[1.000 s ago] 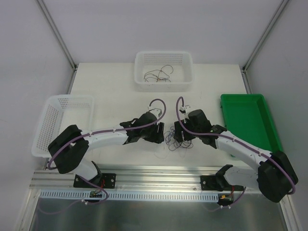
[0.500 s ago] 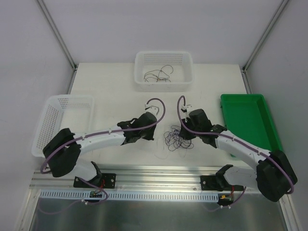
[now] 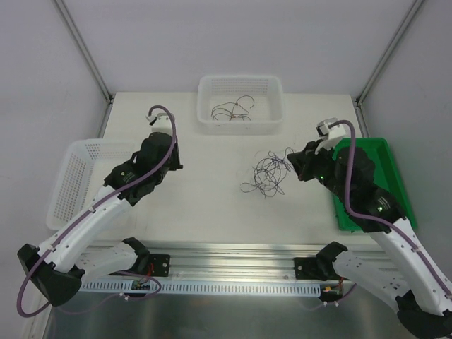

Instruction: Untangle the cables

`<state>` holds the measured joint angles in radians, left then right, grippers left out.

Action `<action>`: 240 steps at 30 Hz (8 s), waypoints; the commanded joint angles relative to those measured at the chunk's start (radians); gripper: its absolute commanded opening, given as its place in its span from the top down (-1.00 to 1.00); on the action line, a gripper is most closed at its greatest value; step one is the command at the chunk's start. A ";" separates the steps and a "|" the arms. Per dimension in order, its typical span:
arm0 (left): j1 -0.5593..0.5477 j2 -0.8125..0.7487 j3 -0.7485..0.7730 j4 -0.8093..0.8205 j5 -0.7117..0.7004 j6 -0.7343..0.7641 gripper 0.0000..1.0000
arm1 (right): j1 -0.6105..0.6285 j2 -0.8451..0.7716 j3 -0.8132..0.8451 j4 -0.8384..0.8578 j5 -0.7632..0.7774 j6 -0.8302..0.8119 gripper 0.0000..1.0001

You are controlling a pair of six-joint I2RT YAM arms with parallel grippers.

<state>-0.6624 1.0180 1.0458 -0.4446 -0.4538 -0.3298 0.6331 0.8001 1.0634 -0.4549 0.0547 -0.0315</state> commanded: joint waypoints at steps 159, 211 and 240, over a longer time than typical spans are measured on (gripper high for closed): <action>-0.075 -0.153 -0.333 0.284 0.057 -0.173 1.00 | 0.094 -0.070 -0.043 -0.222 0.434 0.206 0.99; -0.089 -0.294 -0.437 0.370 0.460 -0.158 1.00 | 0.283 0.673 -0.261 0.740 -0.156 0.234 0.85; 0.007 -0.219 -0.381 -0.034 0.046 -0.221 1.00 | -0.016 -0.004 -0.191 -0.048 0.154 0.154 0.99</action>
<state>-0.6655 0.7795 0.6918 -0.4606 -0.4248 -0.5156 0.6216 0.8551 0.7971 -0.4713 0.1642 0.1364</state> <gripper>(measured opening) 0.017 0.038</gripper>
